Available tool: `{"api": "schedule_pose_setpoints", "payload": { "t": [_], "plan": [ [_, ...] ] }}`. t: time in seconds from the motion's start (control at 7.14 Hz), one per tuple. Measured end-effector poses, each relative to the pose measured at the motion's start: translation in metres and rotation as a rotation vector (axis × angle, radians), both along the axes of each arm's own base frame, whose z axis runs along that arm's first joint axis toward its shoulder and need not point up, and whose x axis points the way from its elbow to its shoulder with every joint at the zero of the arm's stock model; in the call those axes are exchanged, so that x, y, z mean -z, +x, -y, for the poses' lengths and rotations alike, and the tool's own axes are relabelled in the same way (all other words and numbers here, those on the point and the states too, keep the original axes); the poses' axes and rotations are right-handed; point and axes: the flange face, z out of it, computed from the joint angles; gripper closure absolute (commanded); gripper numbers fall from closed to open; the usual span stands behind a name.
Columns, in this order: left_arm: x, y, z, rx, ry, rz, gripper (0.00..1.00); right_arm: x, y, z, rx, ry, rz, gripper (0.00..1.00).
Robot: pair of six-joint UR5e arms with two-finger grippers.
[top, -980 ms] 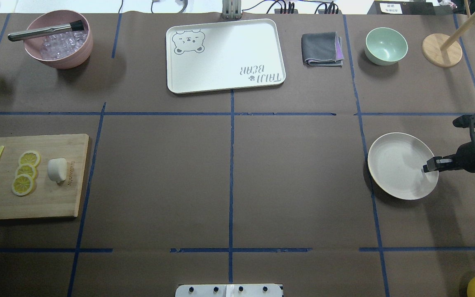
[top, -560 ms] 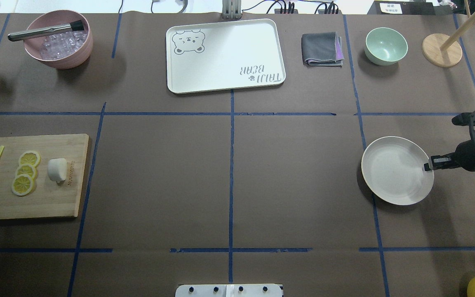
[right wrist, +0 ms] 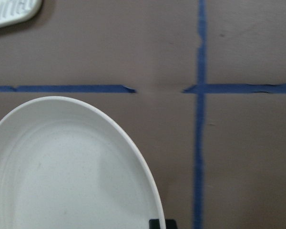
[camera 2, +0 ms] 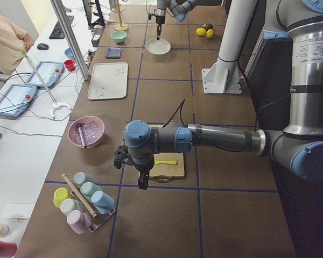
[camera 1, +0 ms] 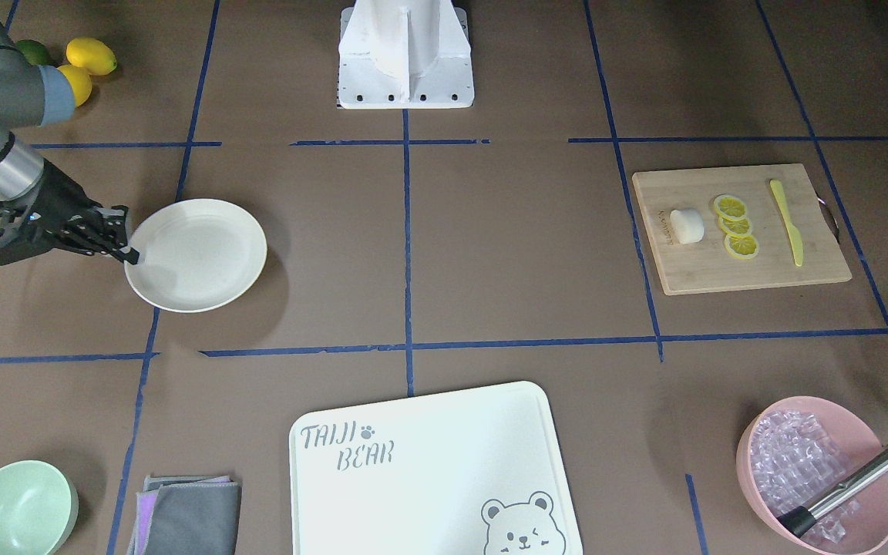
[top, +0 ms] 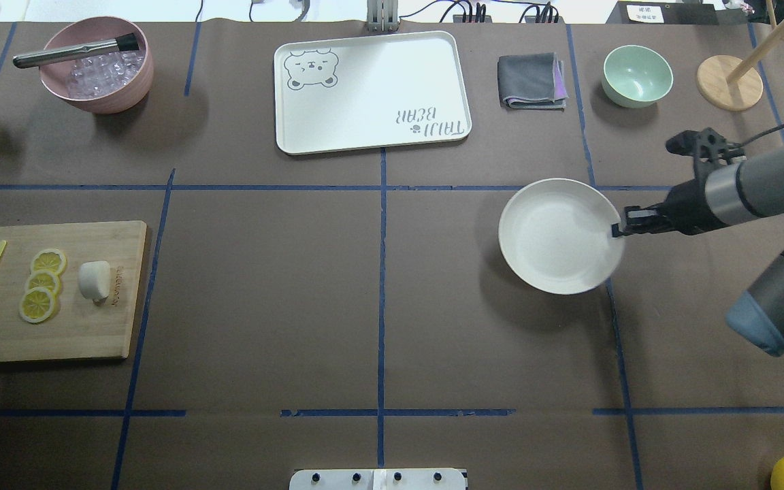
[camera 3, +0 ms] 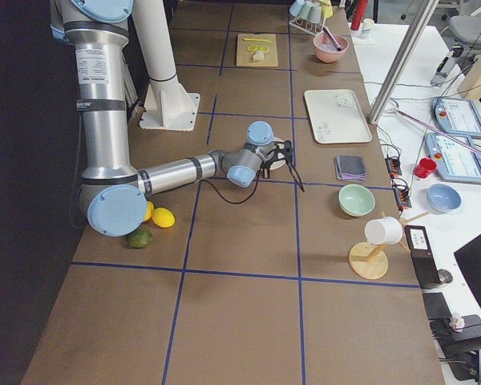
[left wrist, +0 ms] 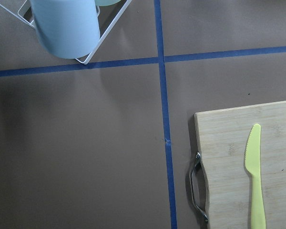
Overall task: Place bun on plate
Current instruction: 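Slide the white plate with the right gripper toward the table center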
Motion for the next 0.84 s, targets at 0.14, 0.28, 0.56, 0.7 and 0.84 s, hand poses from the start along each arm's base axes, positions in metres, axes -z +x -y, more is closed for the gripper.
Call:
{"api": "schedule_pose_setpoints", "payload": {
  "t": [0.14,0.28,0.56,0.7,0.84],
  "plan": [
    [0.0,0.0,0.0,-0.001,0.0,0.0,0.0,0.043,-0.045,0.003,-0.004,-0.027,0.021,1.0],
    [0.0,0.0,0.0,-0.001,0.0,0.0,0.0,0.086,-0.094,0.0,-0.001,-0.042,0.008,1.0],
    [-0.001,0.001,0.0,-0.001,-0.001,0.0,0.0,0.147,-0.177,-0.029,-0.013,-0.073,-0.043,1.0],
    [-0.001,0.001,0.0,-0.002,-0.002,0.0,0.0,0.157,-0.205,-0.046,-0.02,-0.077,-0.058,1.0],
    [-0.001,0.001,0.0,-0.002,-0.003,0.0,0.0,0.158,-0.222,-0.058,-0.022,-0.076,-0.07,0.89]
  ]
}}
